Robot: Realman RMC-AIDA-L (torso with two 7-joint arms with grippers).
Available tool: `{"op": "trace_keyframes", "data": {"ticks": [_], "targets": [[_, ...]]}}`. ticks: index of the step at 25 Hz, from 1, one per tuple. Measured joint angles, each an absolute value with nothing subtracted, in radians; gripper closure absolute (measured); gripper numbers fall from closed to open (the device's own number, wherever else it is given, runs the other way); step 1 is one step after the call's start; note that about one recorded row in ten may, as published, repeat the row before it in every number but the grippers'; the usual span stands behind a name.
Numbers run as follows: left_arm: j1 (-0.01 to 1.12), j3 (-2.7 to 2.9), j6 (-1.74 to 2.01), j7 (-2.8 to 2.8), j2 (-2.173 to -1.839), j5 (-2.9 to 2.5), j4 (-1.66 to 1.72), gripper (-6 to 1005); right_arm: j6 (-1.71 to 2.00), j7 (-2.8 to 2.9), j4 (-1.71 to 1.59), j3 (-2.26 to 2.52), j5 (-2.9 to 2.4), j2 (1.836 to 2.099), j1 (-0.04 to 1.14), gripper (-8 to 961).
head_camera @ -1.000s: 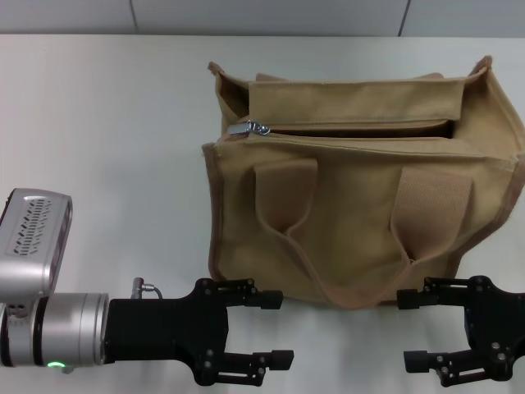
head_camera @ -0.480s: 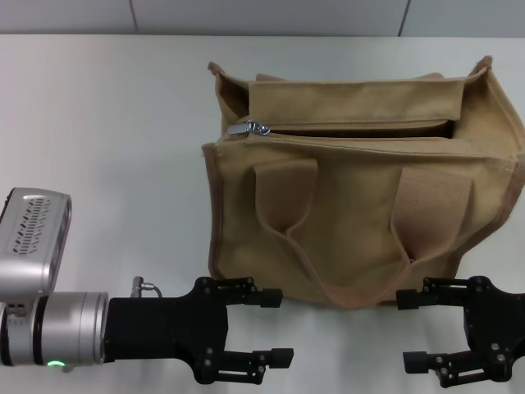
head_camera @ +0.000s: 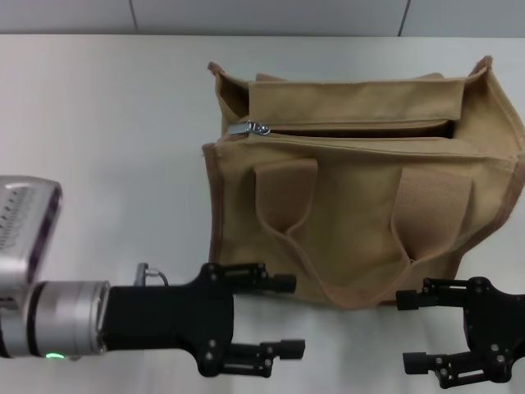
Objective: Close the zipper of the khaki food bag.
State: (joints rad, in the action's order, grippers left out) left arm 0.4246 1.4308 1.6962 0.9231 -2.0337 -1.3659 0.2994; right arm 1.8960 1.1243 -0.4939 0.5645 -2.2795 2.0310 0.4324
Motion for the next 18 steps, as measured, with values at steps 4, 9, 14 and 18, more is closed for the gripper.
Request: {"op": "trace_keyframes", "data": {"ticks": [4, 9, 14, 18], "targets": [[0.422, 1.324, 1.801, 0.855, -2.048, -1.365, 0.300, 242, 1.896, 1.124, -0.494, 0.563, -2.280, 2.031, 0.432, 136], [0.416, 1.117, 1.902, 0.766, -2.072, -1.358, 0.289, 243, 1.896, 1.124, -0.494, 0.563, -2.280, 2.031, 0.433, 136], [0.414, 0.979, 1.954, 0.751, -2.076, -1.306, 0.252, 243, 1.896, 1.124, -0.494, 0.563, -2.280, 2.031, 0.433, 135], [0.402, 0.891, 1.917, 0.750, -2.071, -1.227, 0.219, 247, 1.896, 1.124, -0.494, 0.563, -2.280, 2.031, 0.432, 135]]}}
